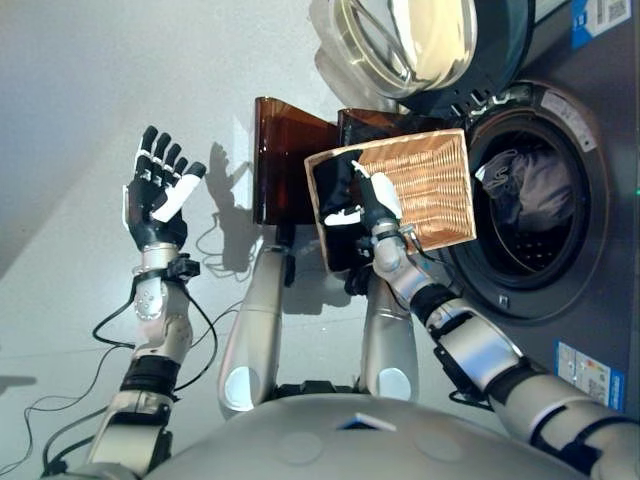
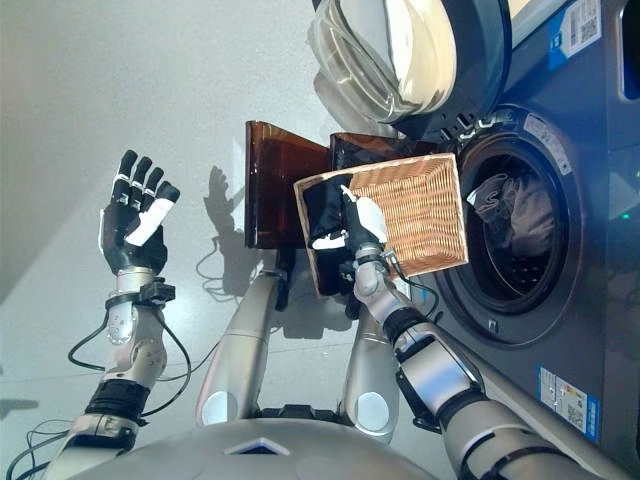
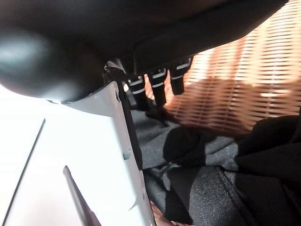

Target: Pick up the clothes and place them into the washing machine

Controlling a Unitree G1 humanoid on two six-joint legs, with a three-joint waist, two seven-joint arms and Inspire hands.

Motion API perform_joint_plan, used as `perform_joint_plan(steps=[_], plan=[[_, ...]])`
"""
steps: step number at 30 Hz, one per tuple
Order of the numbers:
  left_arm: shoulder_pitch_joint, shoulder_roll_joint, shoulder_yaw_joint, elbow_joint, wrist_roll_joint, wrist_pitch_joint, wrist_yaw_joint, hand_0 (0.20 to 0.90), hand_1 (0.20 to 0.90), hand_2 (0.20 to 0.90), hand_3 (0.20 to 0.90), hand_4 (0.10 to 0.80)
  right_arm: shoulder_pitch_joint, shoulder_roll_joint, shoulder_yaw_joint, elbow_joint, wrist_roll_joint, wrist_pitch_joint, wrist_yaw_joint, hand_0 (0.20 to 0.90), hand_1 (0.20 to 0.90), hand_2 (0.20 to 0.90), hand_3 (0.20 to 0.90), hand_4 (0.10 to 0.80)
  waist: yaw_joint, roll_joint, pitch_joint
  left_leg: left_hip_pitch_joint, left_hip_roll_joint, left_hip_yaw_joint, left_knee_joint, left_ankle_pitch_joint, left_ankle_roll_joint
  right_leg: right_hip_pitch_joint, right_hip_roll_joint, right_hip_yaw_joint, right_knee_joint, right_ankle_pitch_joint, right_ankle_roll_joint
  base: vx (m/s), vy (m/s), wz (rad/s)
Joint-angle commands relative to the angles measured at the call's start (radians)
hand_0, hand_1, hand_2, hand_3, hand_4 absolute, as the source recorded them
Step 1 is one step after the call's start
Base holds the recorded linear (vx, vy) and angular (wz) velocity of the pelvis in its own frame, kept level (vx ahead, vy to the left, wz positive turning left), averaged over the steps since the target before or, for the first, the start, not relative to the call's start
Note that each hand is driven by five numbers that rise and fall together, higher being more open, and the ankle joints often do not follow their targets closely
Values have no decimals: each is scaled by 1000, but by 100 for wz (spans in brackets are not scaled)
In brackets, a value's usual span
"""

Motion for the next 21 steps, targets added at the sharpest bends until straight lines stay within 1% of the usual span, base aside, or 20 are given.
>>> perform_joint_plan(steps=[1, 10, 14, 16, 21], plan=[[42, 51, 51, -150, 19, -60, -11, 900, 900, 900, 900, 800, -26, -8, -8, -7, 34, -43, -5, 900, 900, 900, 900, 800, 28, 9, -55, 14, -18, 36, 86, -132, -23, -69, 16, 36, -19, 127, -44, 0, 0, 0], [82, 72, 52, -188, -11, -43, -49, 900, 900, 900, 900, 800, -102, 1, -73, 126, 82, -17, 0, 900, 900, 900, 900, 800, 53, 20, -73, -37, -28, 32, 141, -145, -17, -121, 8, 46, 38, 103, -57, -14, -7, 4], [77, 72, 53, -182, -15, -30, -51, 900, 900, 900, 900, 800, -118, 24, -86, 166, 112, -2, 21, 900, 900, 900, 900, 800, 60, 20, -76, -51, -30, 37, 177, -163, -15, -138, 1, 51, 79, 83, -64, -9, -2, 8], [82, 75, 51, -202, -17, -20, -59, 900, 900, 900, 900, 800, -136, 41, -101, 191, 144, 5, 45, 900, 900, 900, 900, 800, 69, 24, -79, -63, -35, 37, 200, -173, -9, -150, -4, 52, 98, 75, -67, 0, 0, 0], [83, 87, 46, -216, -23, -6, -76, 900, 900, 900, 900, 800, -179, 48, -115, 234, 165, 24, 79, 900, 900, 900, 900, 800, 86, 31, -84, -91, -38, 36, 229, -183, -1, -180, -10, 59, 128, 64, -67, -9, 9, 3]])
